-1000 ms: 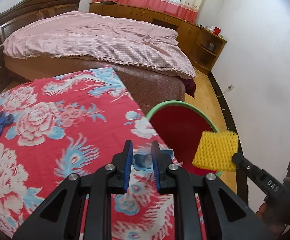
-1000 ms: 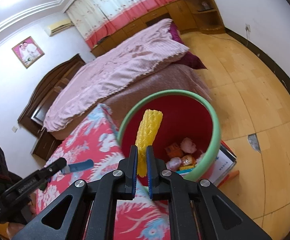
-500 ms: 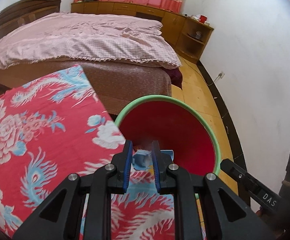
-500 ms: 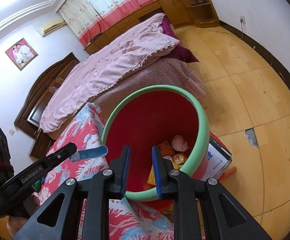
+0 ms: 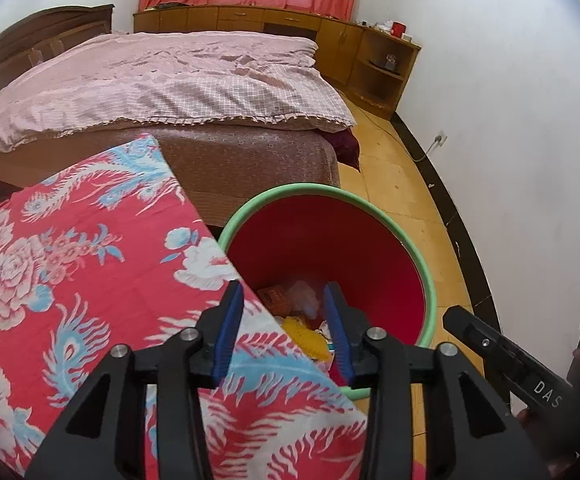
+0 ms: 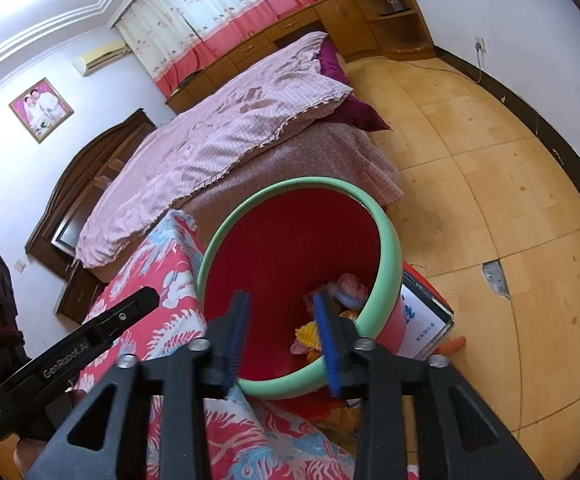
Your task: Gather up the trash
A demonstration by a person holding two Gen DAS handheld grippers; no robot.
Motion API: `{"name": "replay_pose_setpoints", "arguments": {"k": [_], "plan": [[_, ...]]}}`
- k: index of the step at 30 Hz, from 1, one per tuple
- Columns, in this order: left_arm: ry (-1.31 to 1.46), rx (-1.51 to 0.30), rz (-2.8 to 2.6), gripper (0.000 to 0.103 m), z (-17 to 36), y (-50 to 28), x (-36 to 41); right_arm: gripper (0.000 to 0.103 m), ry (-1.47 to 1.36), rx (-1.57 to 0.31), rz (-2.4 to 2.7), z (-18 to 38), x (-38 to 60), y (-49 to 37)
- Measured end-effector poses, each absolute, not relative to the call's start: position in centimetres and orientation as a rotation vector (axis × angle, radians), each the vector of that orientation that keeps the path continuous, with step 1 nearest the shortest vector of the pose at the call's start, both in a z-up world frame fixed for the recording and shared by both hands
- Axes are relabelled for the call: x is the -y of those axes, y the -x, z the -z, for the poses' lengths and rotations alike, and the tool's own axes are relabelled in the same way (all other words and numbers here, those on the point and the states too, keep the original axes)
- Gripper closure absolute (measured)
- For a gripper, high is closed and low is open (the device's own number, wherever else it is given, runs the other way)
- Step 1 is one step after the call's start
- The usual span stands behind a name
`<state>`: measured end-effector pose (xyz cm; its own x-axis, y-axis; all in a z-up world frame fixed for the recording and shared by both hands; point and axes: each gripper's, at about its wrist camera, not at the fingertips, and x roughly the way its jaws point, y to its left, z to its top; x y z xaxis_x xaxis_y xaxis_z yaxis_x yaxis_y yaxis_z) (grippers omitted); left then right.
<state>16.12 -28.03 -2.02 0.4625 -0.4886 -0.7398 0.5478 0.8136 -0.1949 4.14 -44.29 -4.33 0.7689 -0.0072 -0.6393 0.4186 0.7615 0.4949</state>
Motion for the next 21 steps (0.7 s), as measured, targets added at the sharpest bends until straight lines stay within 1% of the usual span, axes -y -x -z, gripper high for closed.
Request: {"name": "replay_pose_setpoints", "arguments": {"k": [1, 3, 5, 10, 12, 21], "plan": [[-0.070, -0.883, 0.634, 0.059, 1.9, -16.0, 27.7, 0.057, -0.669, -0.662, 0.251, 4.2, 44.1, -4.1], [-0.063, -0.882, 0.621, 0.053, 1.7, -15.6, 27.0, 0.055, -0.657, -0.667, 0.247, 4.0, 43.8, -4.0], [-0.057, -0.879, 0.599, 0.050, 1.5, -15.3, 26.1, 0.053, -0.637, -0.678, 0.243, 3.6, 43.1, -3.9], [-0.045, -0.872, 0.553, 0.049, 0.8, -14.2, 23.7, 0.045, -0.597, -0.684, 0.221, 2.9, 41.4, -3.6], [-0.035, -0.869, 0.540, 0.048, 0.4, -13.8, 22.7, 0.040, -0.575, -0.682, 0.212, 2.3, 40.5, -3.4], [0.017, -0.838, 0.449, 0.047, -1.1, -11.7, 17.6, 0.036, -0.493, -0.661, 0.157, 0.2, 36.3, -2.5]]}}
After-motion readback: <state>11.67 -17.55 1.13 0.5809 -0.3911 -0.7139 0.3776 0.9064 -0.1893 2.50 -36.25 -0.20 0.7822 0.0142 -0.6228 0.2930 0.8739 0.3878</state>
